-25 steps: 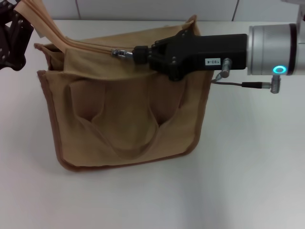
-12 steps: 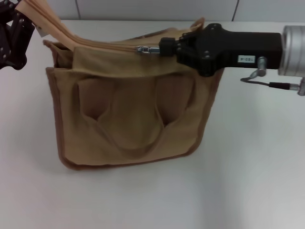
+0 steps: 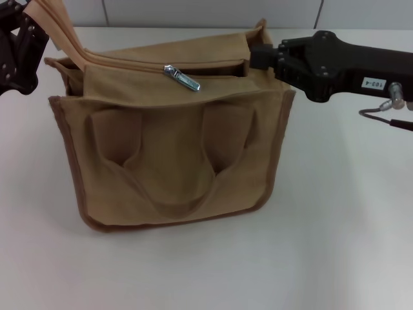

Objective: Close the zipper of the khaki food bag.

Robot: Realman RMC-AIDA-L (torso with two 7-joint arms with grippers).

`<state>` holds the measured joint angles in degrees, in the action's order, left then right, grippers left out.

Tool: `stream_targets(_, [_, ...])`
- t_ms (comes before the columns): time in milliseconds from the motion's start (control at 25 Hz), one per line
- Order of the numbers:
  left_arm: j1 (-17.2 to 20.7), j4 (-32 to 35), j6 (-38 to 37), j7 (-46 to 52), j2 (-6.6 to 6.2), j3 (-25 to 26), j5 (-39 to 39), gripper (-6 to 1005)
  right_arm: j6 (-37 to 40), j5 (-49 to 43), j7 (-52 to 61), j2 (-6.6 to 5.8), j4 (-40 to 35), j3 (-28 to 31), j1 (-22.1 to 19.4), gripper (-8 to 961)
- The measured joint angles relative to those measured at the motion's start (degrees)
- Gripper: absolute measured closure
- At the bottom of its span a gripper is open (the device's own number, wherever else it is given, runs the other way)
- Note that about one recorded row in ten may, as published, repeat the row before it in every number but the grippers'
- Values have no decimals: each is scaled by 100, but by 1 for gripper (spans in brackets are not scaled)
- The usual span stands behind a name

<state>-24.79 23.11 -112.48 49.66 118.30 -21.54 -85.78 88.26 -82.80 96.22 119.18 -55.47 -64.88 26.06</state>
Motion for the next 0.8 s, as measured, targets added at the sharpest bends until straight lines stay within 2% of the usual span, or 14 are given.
stream_targets(200, [-1,0,-1,3,9,-4,0,915,89,-45,-24,-5,59,1,54,931])
stream_targets(360, [-10,-1,-14,8,15,-10,0,914,31,-295,141,-9,176,14,312,890])
stream_targets(560, [-20,-53,-50,18,26,-41,0,913,-174,-761,434,-8,419,2,825,839])
stream_targets(800, [-21,-88,-55,19,27,-78,1,911,-441,-1149,682,4,456,-58,1150,779])
